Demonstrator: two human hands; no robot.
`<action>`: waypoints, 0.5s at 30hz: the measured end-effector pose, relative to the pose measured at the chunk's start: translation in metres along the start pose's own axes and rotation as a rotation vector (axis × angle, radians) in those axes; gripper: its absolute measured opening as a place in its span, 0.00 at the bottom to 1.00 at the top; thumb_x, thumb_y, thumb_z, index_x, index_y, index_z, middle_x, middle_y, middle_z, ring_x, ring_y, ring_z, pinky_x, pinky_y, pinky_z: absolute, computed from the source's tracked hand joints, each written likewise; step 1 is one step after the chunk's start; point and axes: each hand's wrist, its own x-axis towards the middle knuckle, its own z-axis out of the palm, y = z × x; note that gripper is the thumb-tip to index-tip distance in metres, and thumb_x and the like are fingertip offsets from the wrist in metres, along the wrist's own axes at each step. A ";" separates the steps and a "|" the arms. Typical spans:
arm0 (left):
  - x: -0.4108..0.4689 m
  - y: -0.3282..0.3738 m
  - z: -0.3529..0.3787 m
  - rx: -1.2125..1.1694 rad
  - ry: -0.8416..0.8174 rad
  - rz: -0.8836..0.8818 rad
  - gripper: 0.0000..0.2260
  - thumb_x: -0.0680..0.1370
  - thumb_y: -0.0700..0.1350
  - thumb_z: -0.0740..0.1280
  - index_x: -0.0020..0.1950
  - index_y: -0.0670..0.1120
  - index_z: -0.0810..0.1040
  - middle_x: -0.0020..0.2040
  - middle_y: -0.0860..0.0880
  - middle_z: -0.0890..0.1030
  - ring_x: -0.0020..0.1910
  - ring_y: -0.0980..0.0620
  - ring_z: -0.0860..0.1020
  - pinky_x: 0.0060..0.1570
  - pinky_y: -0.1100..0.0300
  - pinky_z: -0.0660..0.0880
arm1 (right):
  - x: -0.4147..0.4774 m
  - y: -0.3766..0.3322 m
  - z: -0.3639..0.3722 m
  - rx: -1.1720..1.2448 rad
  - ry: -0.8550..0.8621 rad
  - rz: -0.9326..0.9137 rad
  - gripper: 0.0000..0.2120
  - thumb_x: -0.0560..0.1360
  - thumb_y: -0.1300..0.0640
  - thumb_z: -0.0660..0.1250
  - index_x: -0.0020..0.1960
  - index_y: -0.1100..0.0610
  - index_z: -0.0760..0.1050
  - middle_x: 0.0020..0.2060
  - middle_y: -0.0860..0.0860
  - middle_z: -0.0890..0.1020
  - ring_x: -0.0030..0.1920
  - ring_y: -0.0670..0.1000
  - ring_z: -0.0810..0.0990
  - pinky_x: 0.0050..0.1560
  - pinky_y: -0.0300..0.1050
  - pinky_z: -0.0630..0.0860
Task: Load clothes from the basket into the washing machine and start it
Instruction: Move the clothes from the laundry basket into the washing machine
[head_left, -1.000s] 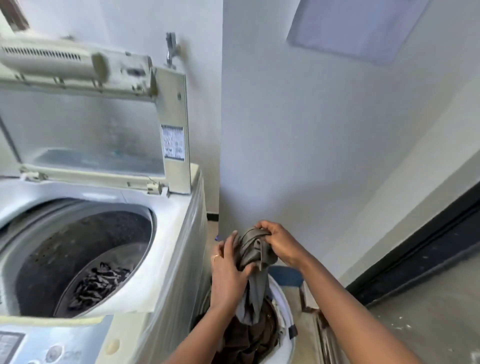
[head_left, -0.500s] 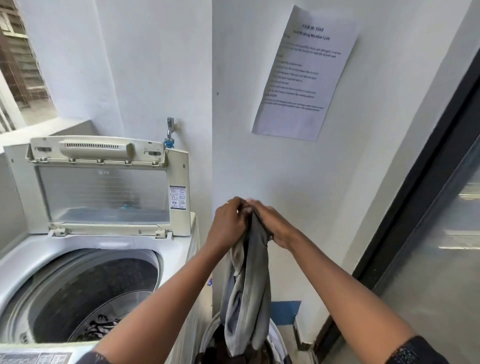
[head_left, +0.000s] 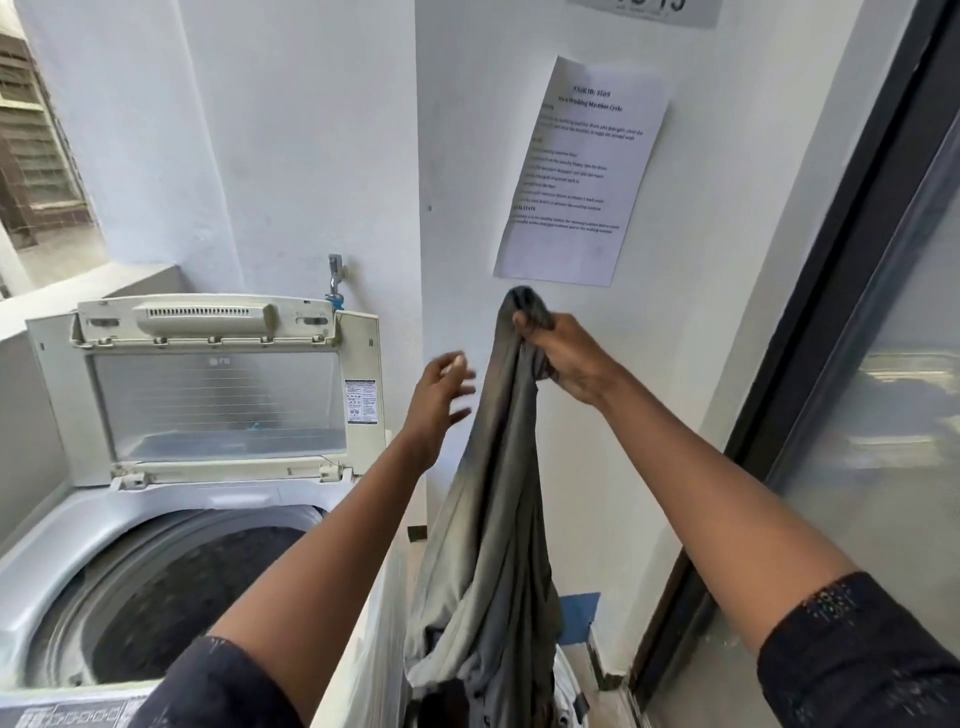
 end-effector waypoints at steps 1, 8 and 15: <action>-0.003 -0.017 -0.010 0.043 0.010 -0.105 0.16 0.80 0.57 0.57 0.63 0.50 0.69 0.56 0.48 0.76 0.51 0.51 0.75 0.50 0.56 0.72 | 0.002 -0.006 -0.002 0.064 0.037 -0.004 0.10 0.80 0.55 0.60 0.42 0.55 0.74 0.26 0.44 0.81 0.27 0.41 0.79 0.28 0.36 0.74; -0.051 -0.098 -0.033 0.521 -0.286 -0.059 0.52 0.61 0.66 0.72 0.76 0.52 0.47 0.68 0.50 0.67 0.64 0.52 0.71 0.63 0.58 0.69 | 0.016 -0.036 -0.005 0.087 0.186 -0.049 0.13 0.79 0.52 0.61 0.53 0.62 0.75 0.41 0.51 0.78 0.43 0.48 0.77 0.46 0.43 0.73; -0.015 -0.068 -0.036 1.329 -0.405 -0.045 0.13 0.78 0.43 0.62 0.60 0.38 0.77 0.61 0.38 0.78 0.62 0.42 0.76 0.55 0.57 0.70 | 0.014 -0.033 -0.015 -0.503 0.316 -0.062 0.18 0.78 0.49 0.62 0.32 0.54 0.65 0.32 0.53 0.68 0.35 0.50 0.67 0.35 0.44 0.60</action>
